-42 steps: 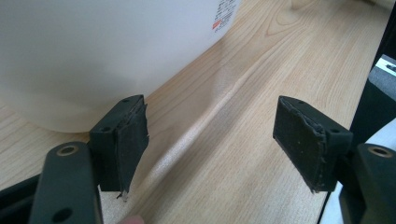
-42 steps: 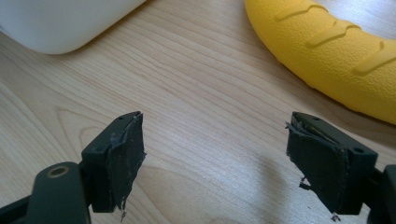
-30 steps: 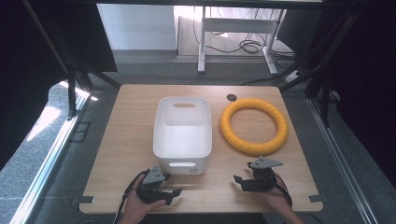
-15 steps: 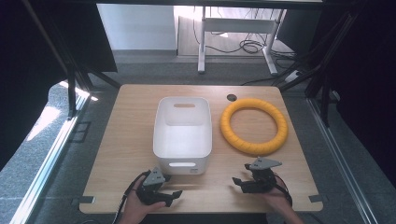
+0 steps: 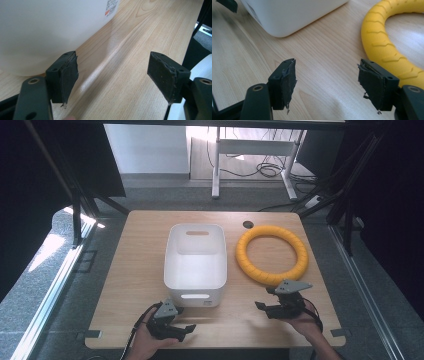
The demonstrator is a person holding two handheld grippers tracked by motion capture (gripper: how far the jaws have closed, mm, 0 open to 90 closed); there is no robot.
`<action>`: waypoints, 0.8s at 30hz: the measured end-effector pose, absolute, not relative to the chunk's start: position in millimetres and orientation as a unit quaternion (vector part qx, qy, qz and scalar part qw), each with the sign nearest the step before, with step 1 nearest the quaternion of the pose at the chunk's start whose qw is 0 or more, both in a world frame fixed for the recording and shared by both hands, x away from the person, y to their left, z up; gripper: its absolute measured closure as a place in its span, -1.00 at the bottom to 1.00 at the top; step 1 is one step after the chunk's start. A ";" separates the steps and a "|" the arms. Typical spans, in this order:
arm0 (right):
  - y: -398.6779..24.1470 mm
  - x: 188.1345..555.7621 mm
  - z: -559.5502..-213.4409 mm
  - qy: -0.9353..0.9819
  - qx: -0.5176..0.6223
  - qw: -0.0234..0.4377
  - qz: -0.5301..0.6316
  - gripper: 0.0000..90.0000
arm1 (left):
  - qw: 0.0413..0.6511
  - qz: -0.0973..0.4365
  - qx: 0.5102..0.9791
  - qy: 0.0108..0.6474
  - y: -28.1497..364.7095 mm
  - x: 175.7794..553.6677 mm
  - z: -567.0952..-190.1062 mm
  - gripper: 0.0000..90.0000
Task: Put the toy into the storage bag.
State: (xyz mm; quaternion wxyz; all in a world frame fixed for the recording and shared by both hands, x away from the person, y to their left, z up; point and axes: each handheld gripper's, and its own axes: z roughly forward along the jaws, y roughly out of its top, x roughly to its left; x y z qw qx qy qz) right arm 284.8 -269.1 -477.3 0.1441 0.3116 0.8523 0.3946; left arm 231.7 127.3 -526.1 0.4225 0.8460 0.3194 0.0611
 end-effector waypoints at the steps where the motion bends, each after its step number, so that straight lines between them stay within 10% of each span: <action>1: -269.0 287.6 -474.3 0.853 0.310 0.148 0.392 -0.32 | 0.424 0.061 0.845 0.321 127.5 231.8 -525.6 -0.46; 24: -266.5 357.0 -444.3 0.884 0.291 0.134 0.342 -0.43 | 0.426 0.061 0.844 0.319 129.1 231.0 -524.9 -0.49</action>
